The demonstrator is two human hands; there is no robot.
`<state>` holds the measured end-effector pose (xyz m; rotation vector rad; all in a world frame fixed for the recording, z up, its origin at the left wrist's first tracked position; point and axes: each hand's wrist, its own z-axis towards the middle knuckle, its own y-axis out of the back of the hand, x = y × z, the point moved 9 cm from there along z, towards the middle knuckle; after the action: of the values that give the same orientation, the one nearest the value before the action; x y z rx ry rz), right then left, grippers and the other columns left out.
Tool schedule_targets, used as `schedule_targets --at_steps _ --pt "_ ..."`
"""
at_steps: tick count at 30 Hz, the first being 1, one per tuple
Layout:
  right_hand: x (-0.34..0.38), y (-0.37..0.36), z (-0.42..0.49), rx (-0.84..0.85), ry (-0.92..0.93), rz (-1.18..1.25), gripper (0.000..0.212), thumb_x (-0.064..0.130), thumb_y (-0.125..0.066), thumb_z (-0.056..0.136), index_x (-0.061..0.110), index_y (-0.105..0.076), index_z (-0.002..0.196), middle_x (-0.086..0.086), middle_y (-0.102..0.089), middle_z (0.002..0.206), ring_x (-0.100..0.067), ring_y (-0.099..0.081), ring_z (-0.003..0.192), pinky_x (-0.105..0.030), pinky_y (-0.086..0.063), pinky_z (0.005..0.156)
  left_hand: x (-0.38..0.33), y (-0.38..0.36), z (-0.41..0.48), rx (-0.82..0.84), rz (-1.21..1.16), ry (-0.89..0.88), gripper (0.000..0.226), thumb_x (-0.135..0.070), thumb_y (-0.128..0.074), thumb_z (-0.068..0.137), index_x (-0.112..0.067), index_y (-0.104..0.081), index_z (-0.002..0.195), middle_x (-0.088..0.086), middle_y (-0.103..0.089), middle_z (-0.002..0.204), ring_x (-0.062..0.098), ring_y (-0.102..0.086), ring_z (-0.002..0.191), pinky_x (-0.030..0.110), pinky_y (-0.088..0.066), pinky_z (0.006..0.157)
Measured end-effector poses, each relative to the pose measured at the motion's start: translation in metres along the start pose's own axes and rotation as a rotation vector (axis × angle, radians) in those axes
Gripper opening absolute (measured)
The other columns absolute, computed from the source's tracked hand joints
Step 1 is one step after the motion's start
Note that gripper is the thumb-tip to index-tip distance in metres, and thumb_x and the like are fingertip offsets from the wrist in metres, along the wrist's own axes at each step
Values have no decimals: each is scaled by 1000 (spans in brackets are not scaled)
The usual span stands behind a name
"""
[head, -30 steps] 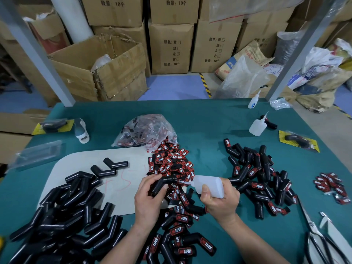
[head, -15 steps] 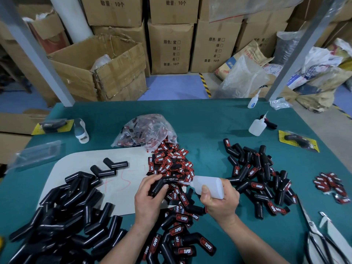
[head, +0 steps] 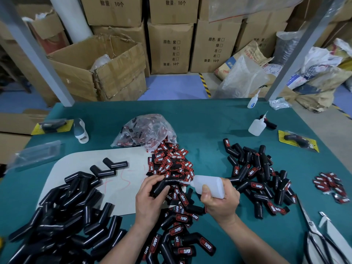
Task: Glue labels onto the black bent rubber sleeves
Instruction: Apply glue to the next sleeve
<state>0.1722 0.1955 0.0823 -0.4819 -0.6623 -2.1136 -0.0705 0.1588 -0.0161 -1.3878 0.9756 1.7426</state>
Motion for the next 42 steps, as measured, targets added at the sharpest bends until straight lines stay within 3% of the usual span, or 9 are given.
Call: schedule_targets --at_steps 8,13,17,21,24,29,34,39,42 --pt "0 -1 -2 12 1 -8 67 53 -51 95 -6 -60 65 -8 -55 53 -16 -54 43 -19 -41 41 -2 1 0 -13 -5 5 50 -8 -82 85 -52 -72 107 -22 -66 114 0 -63 112 12 -51 91" --pt "2 -1 0 17 4 7 67 53 -51 96 -6 -60 65 -8 -54 53 -10 -50 49 -15 -38 43 -3 2 -1 -31 -81 35 50 -3 -80 86 -49 -74 104 -19 -66 112 -1 -66 103 7 -54 65" --pt "1 -1 -1 11 -3 22 65 52 -52 96 -5 -60 65 -8 -53 53 -11 -50 51 -13 -37 45 -2 2 -1 -28 -61 37 49 -5 -81 86 -49 -73 105 -19 -66 113 -1 -65 106 9 -55 72" --pt "4 0 -1 1 29 10 42 52 -51 96 12 -52 83 -7 -54 54 -16 -54 43 -20 -40 40 -2 1 0 -14 -6 5 51 -7 -81 86 -53 -72 106 -20 -66 115 0 -63 112 11 -52 88" --pt "-1 0 -2 -8 18 21 42 51 -53 95 11 -52 82 -7 -55 55 -16 -54 44 -22 -42 40 -3 2 0 -31 4 -5 51 -7 -82 85 -52 -72 107 -19 -67 115 0 -63 112 10 -48 91" --pt "-7 1 -1 -7 -31 64 37 52 -55 94 16 -50 86 -6 -54 55 -11 -51 56 -9 -38 51 -2 3 1 -39 -16 18 53 -6 -81 85 -53 -71 107 -21 -67 114 0 -64 110 8 -48 89" --pt "-1 0 -2 -5 18 49 38 53 -54 95 16 -49 85 -7 -54 53 -11 -51 47 -18 -41 43 -5 2 -2 -27 -52 26 53 -3 -80 86 -52 -73 106 -21 -67 112 -1 -65 106 6 -50 81" --pt "2 1 2 -4 37 22 39 52 -52 96 15 -48 86 -8 -55 53 -18 -54 41 -22 -42 40 -1 4 -2 -52 -61 60 44 -3 -81 85 -40 -73 107 -21 -67 112 0 -65 106 6 -48 85" --pt "4 0 0 8 37 25 39 54 -51 95 16 -48 86 -7 -54 52 -18 -54 40 -21 -41 39 -1 4 -3 -61 -92 82 42 0 -80 85 -35 -73 107 -20 -67 110 -2 -66 100 5 -50 74"
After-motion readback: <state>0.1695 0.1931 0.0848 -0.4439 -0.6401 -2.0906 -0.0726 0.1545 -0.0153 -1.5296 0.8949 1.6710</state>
